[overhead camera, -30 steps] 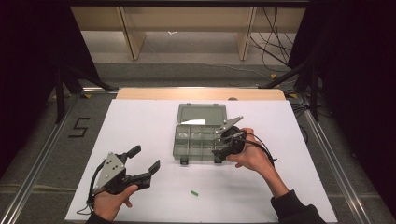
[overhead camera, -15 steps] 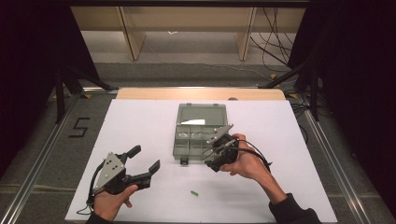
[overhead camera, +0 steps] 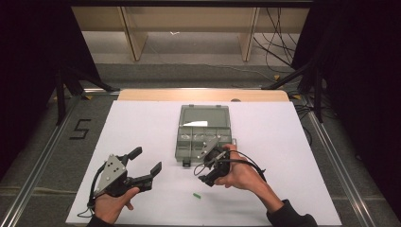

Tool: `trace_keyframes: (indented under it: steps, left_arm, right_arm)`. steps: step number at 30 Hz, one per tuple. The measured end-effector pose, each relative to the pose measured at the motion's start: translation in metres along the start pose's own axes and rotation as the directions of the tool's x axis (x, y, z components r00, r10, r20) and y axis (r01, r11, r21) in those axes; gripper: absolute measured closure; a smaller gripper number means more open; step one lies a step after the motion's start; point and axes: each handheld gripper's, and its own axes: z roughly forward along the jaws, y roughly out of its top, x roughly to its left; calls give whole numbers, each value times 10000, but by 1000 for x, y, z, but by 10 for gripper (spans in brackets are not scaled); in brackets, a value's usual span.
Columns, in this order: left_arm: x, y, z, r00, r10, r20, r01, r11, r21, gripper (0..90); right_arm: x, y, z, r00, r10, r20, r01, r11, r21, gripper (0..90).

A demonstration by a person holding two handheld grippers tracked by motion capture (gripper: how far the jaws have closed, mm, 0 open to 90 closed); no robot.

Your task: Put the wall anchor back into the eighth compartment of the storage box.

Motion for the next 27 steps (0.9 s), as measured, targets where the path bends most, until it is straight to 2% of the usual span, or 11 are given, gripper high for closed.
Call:
trace_keyframes:
  steps: [11, 17, 20, 21, 25, 27]
  left_arm:
    - [1, 0, 0, 10000, 0, -19, 0, 10000, -16, 171]
    - [1, 0, 0, 10000, -35, -4, 35, 10000, -8, 171]
    - [1, 0, 0, 10000, -75, 18, 75, 10000, -33, 171]
    - [1, 0, 0, 10000, -81, 22, 81, 10000, -42, 171]
    - [1, 0, 0, 10000, -64, 24, 64, 10000, -20, 171]
    - [1, 0, 0, 10000, -76, 29, 76, 10000, -14, 171]
  right_arm:
    - [25, 6, 17, 9965, -582, -601, 621, 9959, 652, 306]
    - [32, 5, 26, 9947, -703, -748, 774, 9923, 970, 324]
    - [34, 6, 29, 9920, -945, -838, 1030, 9893, 1034, 338]
    - [36, 6, 30, 9933, -840, -799, 925, 9897, 1093, 348]
    - [40, 6, 33, 9908, -996, -920, 1107, 9859, 1251, 385]
    - [42, 5, 35, 9911, -852, -1022, 988, 9858, 1361, 411]
